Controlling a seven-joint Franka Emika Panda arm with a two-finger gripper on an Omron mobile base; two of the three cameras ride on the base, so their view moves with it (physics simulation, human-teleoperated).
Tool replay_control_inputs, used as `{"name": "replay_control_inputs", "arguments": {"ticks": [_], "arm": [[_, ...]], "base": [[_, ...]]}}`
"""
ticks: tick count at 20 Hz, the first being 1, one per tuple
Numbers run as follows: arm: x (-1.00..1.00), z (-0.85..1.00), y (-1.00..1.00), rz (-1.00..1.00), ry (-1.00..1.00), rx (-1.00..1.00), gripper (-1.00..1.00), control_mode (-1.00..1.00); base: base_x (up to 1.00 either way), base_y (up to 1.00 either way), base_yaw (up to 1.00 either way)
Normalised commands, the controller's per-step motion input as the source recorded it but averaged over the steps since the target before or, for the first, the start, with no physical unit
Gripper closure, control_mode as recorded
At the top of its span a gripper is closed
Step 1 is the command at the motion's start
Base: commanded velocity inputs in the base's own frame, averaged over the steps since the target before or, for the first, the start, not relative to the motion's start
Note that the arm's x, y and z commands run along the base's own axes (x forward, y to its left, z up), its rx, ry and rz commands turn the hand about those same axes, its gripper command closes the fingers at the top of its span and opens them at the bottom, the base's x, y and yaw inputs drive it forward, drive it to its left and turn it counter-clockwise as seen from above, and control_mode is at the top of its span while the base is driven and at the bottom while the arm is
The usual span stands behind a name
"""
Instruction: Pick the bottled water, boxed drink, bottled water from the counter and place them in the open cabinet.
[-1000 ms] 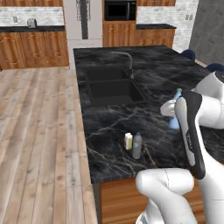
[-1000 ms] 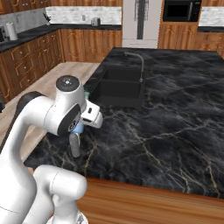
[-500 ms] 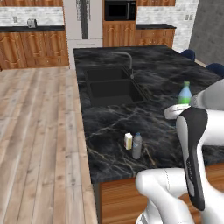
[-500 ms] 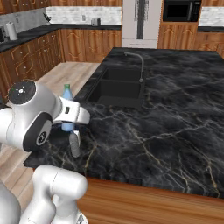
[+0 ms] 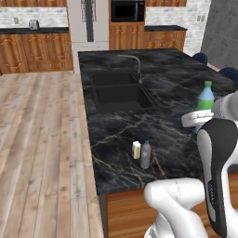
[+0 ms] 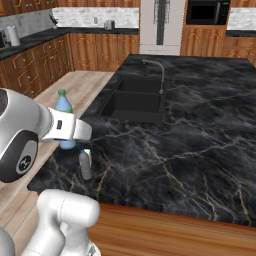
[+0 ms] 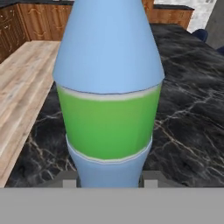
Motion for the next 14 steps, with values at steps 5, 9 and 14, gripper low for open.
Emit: {"name": "replay_control_inputs", "arguments": {"ticks": [5,9,14], "arm": [[0.00,0.00,0.00,0.00,0.00,0.00,1.00,-1.00],[0.00,0.00,0.00,0.00,0.00,0.00,1.00,1.00],[0.00,0.00,0.00,0.00,0.00,0.00,1.00,1.00]], "base": [[0.00,0.00,0.00],[0.00,0.00,0.00],[-0.74,0.01,0.00]]}}
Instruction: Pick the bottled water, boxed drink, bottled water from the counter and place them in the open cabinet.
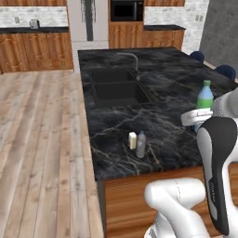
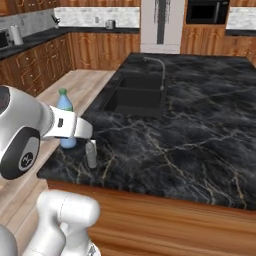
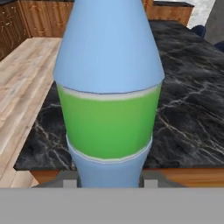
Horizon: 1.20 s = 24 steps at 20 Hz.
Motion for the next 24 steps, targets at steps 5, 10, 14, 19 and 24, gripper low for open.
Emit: {"name": "replay_control_inputs", "arguments": {"ticks": [5,10,14,19,24], "arm": [[0.00,0.00,0.00,0.00,0.00,0.00,1.00,1.00],[0.00,0.00,0.00,0.00,0.00,0.00,1.00,1.00],[0.00,0.00,0.00,0.00,0.00,0.00,1.00,1.00],[0.00,0.00,0.00,0.00,0.00,0.00,1.00,1.00],[0.00,0.00,0.00,0.00,0.00,0.00,1.00,1.00]], "base": [[-1.00,-0.10,0.10],[-0.37,0.00,0.53],[0.00,0.00,1.00],[0.03,-0.05,0.90],[0.00,-0.12,0.79]]}}
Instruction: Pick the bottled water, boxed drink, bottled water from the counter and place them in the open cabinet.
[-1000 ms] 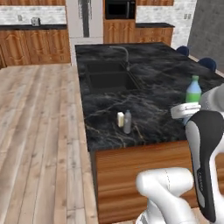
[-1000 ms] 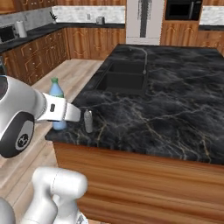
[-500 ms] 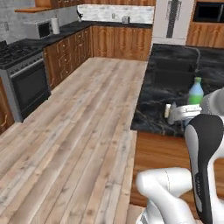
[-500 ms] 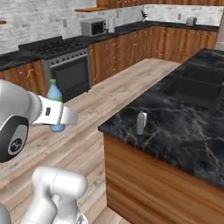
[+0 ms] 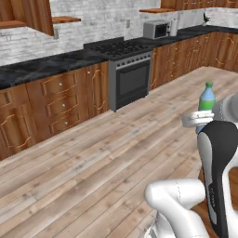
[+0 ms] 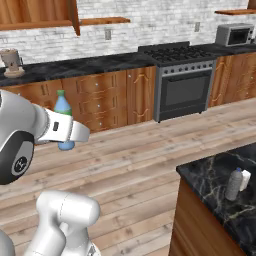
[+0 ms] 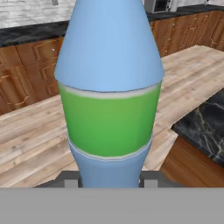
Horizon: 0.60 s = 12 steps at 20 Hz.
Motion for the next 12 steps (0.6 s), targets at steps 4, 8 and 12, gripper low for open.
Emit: {"name": "replay_control_inputs", "arguments": {"ticks": [4,8,12], "arm": [[0.00,0.00,0.00,0.00,0.00,0.00,1.00,1.00],[0.00,0.00,0.00,0.00,0.00,0.00,1.00,1.00],[0.00,0.00,0.00,0.00,0.00,0.00,1.00,1.00]], "base": [[0.13,-0.05,0.56],[0.75,0.65,0.16],[0.86,0.99,0.13]]}}
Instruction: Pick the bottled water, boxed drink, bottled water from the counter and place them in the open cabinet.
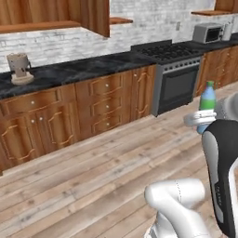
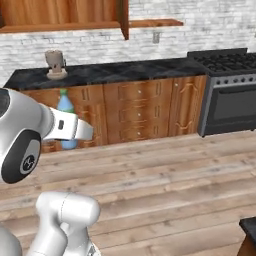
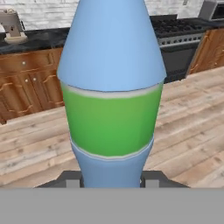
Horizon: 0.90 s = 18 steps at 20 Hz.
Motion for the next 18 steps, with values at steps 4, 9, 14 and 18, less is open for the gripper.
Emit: {"name": "replay_control_inputs", "arguments": {"ticks": [4,9,14,18], "arm": [[0.00,0.00,0.00,0.00,0.00,0.00,1.00,1.00],[0.00,0.00,0.00,0.00,0.00,0.00,1.00,1.00],[0.00,0.00,0.00,0.00,0.00,0.00,1.00,1.00],[0.00,0.00,0.00,0.00,0.00,0.00,1.00,1.00]], "base": [[0.68,0.93,0.20],[0.97,0.69,0.19],[1.00,0.38,0.23],[1.00,0.16,0.31]]}}
